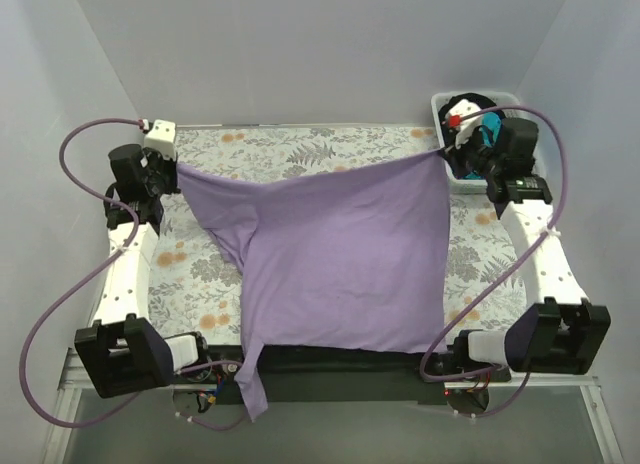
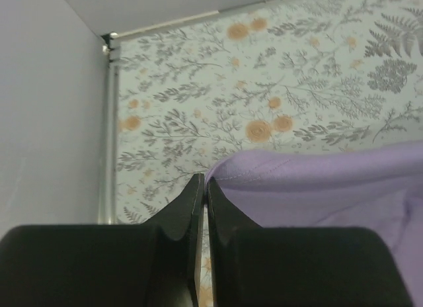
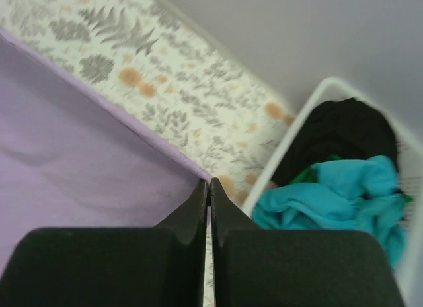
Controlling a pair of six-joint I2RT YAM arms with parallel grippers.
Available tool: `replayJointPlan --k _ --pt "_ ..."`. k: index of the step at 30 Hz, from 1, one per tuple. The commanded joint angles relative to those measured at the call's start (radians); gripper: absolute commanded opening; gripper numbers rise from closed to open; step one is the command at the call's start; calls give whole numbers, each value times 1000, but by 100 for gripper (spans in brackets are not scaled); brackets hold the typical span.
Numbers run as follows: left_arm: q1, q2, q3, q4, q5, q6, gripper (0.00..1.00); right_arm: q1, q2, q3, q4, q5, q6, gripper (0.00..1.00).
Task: Fold and stack the t-shirts
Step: Flatten the tshirt out
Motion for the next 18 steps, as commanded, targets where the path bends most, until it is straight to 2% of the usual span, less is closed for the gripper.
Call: replayJointPlan --k 1,4,5,7,12,14,15,18 --pt "2 19 -74 181 85 15 0 28 70 -43 205 5 -68 1" --pt "2 192 -87 257 50 24 0 55 235 -20 249 42 -89 1" --pt "4 294 -73 273 37 24 0 57 282 3 249 46 -92 1" --pt "2 391 -37 300 7 26 0 63 415 102 249 68 -103 1" --pt "2 699 218 287 2 -26 0 72 636 341 214 95 -106 1" --pt "4 770 308 268 -21 -34 0 78 716 425 198 105 -115 1" --pt "1 842 391 241 -32 -34 0 80 736 442 183 111 -119 1" --pt "-1 924 531 207 -93 -14 0 83 791 487 172 132 -131 1"
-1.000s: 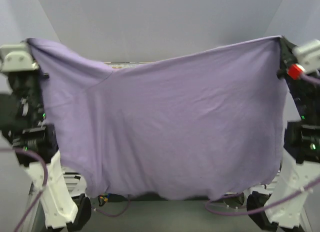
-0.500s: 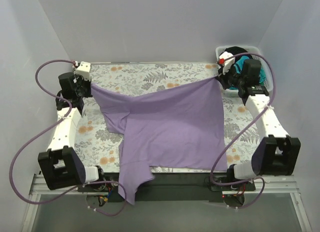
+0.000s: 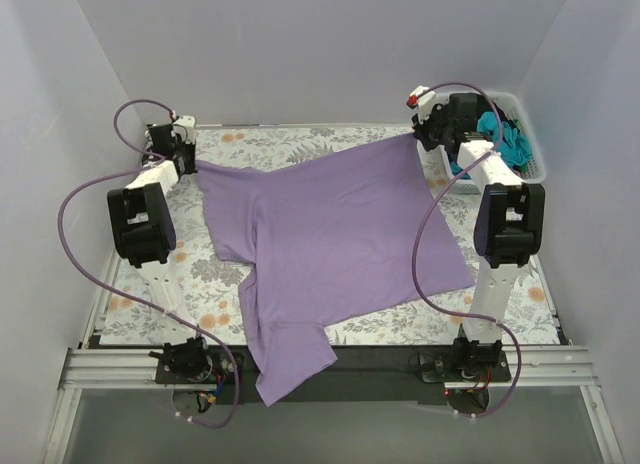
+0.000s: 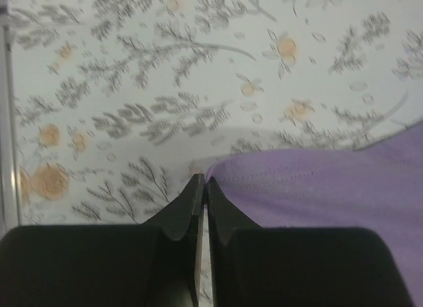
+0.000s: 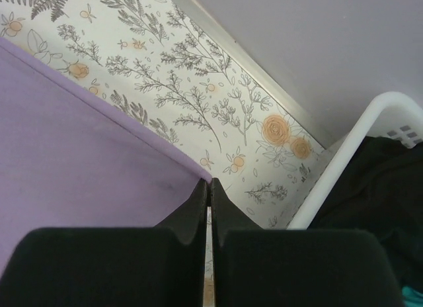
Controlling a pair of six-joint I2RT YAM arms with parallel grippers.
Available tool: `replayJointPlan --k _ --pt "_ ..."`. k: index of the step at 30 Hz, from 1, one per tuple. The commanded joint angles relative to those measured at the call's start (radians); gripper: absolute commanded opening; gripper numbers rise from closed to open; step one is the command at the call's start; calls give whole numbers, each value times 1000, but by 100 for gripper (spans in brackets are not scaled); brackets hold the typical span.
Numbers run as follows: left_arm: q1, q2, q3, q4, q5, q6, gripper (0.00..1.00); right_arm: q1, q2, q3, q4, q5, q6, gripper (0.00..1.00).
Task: Fold and stack the t-shirts
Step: Flatten the tshirt out, then fold the tshirt
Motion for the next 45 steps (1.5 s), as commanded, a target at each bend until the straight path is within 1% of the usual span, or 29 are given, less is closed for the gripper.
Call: replayJointPlan --k 1,2,4,5,7,8,10,12,14,17,20,21,22,23,24,25,26,27,28,30,31,34,36,37,38,41,44,45 --pt "0 54 171 -19 -91 18 0 4 20 78 14 43 -30 1" --pt "-1 76 200 -23 -172 32 0 4 25 80 12 47 -30 1" --pt "0 126 289 -17 -235 48 0 5 25 75 11 41 -25 1" --pt "0 129 309 -19 -249 52 0 7 23 70 12 41 -22 1" --pt "-7 133 328 -2 -228 40 0 13 28 69 12 47 -22 1" --pt "-13 130 326 -5 -175 40 0 16 32 73 12 55 -22 1" --pt "-44 128 308 1 -173 69 0 19 55 102 12 84 -21 1" --pt "-79 110 275 0 -100 84 0 16 78 129 12 107 -14 1" --pt "-108 94 232 3 -79 84 0 16 85 153 9 118 -8 1" --pt "-125 58 208 -16 -110 62 0 16 74 170 -43 87 -20 1" --pt "-101 -48 221 -170 -17 10 0 13 7 138 -150 57 -57 1" --pt "-92 -96 177 -250 34 9 0 10 -54 112 -196 43 -76 1" --pt "-83 -207 146 -293 176 23 0 7 -90 80 -213 21 -88 1" --pt "-76 -260 114 -345 241 58 0 4 -128 48 -230 12 -118 1" --pt "-78 -306 48 -479 308 159 0 4 -192 -22 -248 3 -135 1" --pt "-78 -393 20 -552 382 219 0 4 -220 -52 -305 -25 -154 1" --pt "-84 -422 -18 -610 430 253 0 8 -242 -80 -334 -32 -180 1" --pt "-89 -450 -52 -714 444 312 0 12 -263 -106 -380 -40 -192 1" --pt "-93 -464 -113 -761 444 337 0 16 -268 -117 -458 -54 -204 1" --pt "-101 -481 -179 -827 426 362 0 39 -270 -152 -527 -54 -226 1" --pt "-102 -483 -256 -827 413 365 0 44 -270 -166 -547 -54 -229 1" --pt "-137 -476 -371 -777 354 319 0 65 -265 -224 -587 -49 -217 1" --pt "-164 -449 -407 -754 320 296 0 76 -256 -247 -601 -51 -208 1" --pt "-173 -438 -417 -743 306 260 0 79 -251 -264 -603 -45 -206 1" --pt "-209 -429 -433 -735 300 249 0 82 -250 -272 -604 -45 -206 1" --pt "-227 -400 -454 -695 274 201 0 84 -241 -301 -612 -39 -202 1" --pt "-236 -369 -479 -686 226 204 0 87 -225 -327 -618 -19 -214 1" --pt "-236 -363 -511 -669 205 210 0 87 -213 -344 -618 -11 -217 1"
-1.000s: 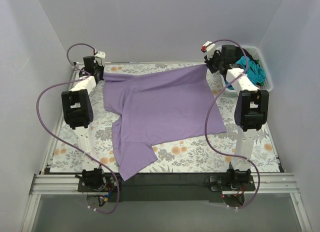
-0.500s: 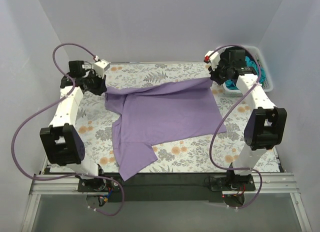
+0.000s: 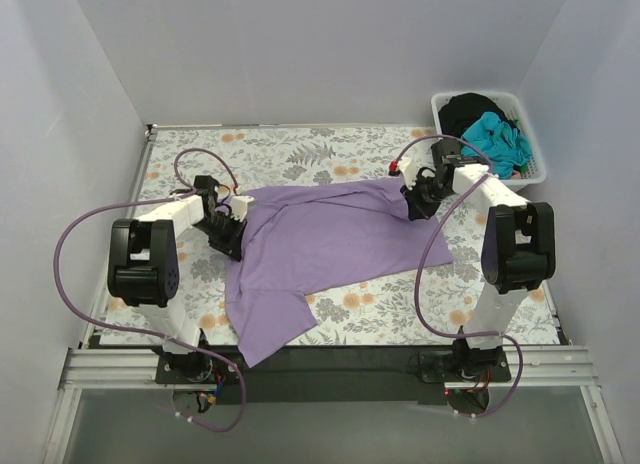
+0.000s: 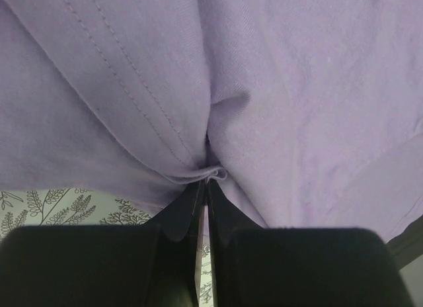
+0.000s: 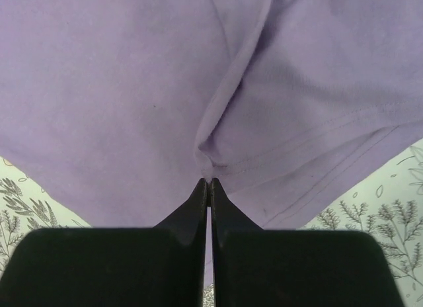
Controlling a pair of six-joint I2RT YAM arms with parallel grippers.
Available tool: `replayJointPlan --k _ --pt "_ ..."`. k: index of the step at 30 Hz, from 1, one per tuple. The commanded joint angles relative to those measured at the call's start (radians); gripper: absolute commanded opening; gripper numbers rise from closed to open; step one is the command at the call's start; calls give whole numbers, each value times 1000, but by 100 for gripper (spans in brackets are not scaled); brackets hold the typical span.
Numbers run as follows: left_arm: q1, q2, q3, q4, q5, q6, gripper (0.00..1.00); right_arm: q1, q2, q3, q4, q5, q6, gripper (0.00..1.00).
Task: Fold and stack the t-shirts
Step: Fold the tshirt
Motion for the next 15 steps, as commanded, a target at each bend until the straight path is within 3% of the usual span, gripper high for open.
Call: replayJointPlan --k 1,6,8,12,15 --pt "-6 20 -66 42 -147 -5 0 4 13 -28 -24 33 -14 1" --pt "24 14 -146 101 -347 31 0 4 59 -41 -27 108 -17 1" --pt "88 -5 -138 88 -388 48 0 4 62 -49 -33 141 -18 1" --pt "162 -57 -93 46 -414 96 0 5 52 -83 -39 162 -27 1" --pt "169 -86 -37 40 -355 102 0 7 26 -94 -42 126 -15 1"
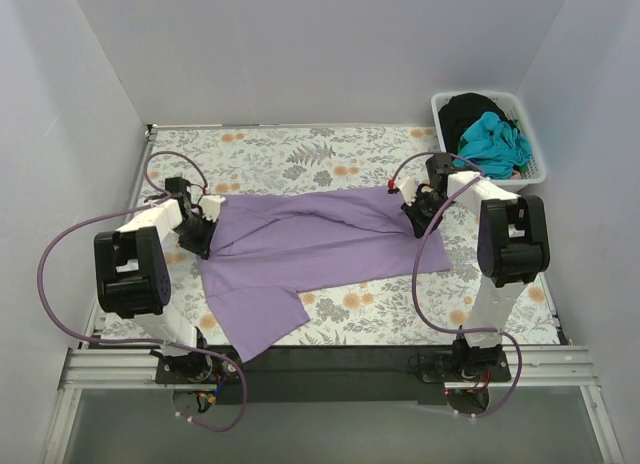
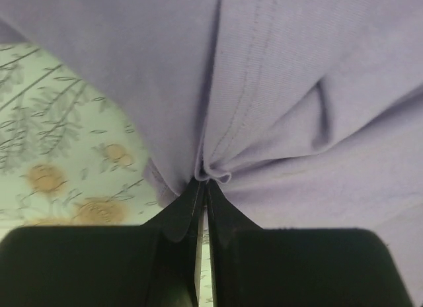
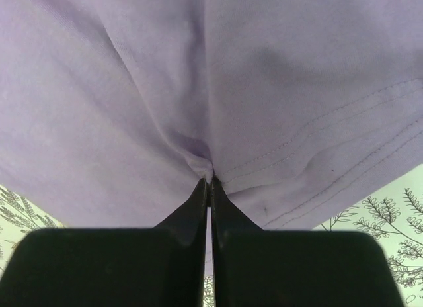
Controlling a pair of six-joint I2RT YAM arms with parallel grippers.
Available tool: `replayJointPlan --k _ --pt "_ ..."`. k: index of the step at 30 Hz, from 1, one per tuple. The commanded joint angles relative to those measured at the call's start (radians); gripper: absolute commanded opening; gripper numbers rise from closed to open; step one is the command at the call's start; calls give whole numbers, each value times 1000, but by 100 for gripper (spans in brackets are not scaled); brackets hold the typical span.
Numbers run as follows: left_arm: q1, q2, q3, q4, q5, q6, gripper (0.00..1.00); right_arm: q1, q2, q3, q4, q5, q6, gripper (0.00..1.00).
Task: Fold and stack the t-shirts
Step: Fold the tshirt
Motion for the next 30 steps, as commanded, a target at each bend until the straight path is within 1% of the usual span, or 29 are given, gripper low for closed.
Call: replayJointPlan --k 1,3,4,5,7,8,10,11,12,13,14,15,17,18,19,20,21,22,23,25,26,27,28,30 --pt "19 -5 44 -19 -113 51 0 5 -45 6 -36 -17 0 1" --pt "19 21 137 -51 -35 10 0 8 -71 38 -50 -43 17 1" --pt "20 32 173 -62 -12 -7 0 11 -81 88 -53 -59 32 1" --pt "19 38 250 -85 7 -32 0 11 -97 125 -55 -63 43 1" --pt "20 56 331 -104 59 -53 0 6 -108 202 -67 -60 57 1" --pt "19 62 434 -125 71 -73 0 5 -109 298 -68 -55 66 1" --pt "20 91 541 -144 101 -95 0 -6 -97 404 -76 -50 78 1" --pt "20 105 588 -144 105 -108 0 -7 -73 503 -79 -49 89 1" --pt "22 119 681 -139 104 -139 0 -12 -56 560 -76 -41 92 1" --pt "20 154 722 -130 89 -151 0 -17 -33 610 -75 -37 94 1" --pt "20 171 759 -95 70 -167 0 -20 24 660 -71 -29 98 1" --pt "20 189 824 -67 50 -191 0 -23 59 778 -70 -17 101 1" --pt "20 246 871 -1 -5 -217 0 -29 134 899 -62 6 112 1" --pt "20 274 895 60 -19 -227 0 -32 208 952 -55 15 126 1" --pt "20 298 955 89 -39 -254 0 -35 240 1046 -41 41 137 1" --pt "20 355 987 143 -77 -268 0 -35 289 1076 6 57 146 1" --pt "22 380 1021 166 -91 -283 0 -35 300 1093 40 83 166 1" --pt "20 406 1094 186 -102 -305 0 -37 305 1069 86 100 177 1" --pt "20 435 1125 223 -109 -319 0 -37 291 1037 199 108 183 1" --pt "17 519 1196 240 -108 -337 0 -35 267 939 325 147 204 1" --pt "16 547 1246 246 -111 -360 0 -35 259 862 374 161 207 1" --pt "13 571 1264 261 -125 -366 0 -37 262 843 442 184 207 1" --pt "5 614 1270 269 -137 -374 0 -37 271 833 462 200 206 1" --pt "-3 641 1239 329 -166 -371 0 -38 306 813 499 230 204 1"
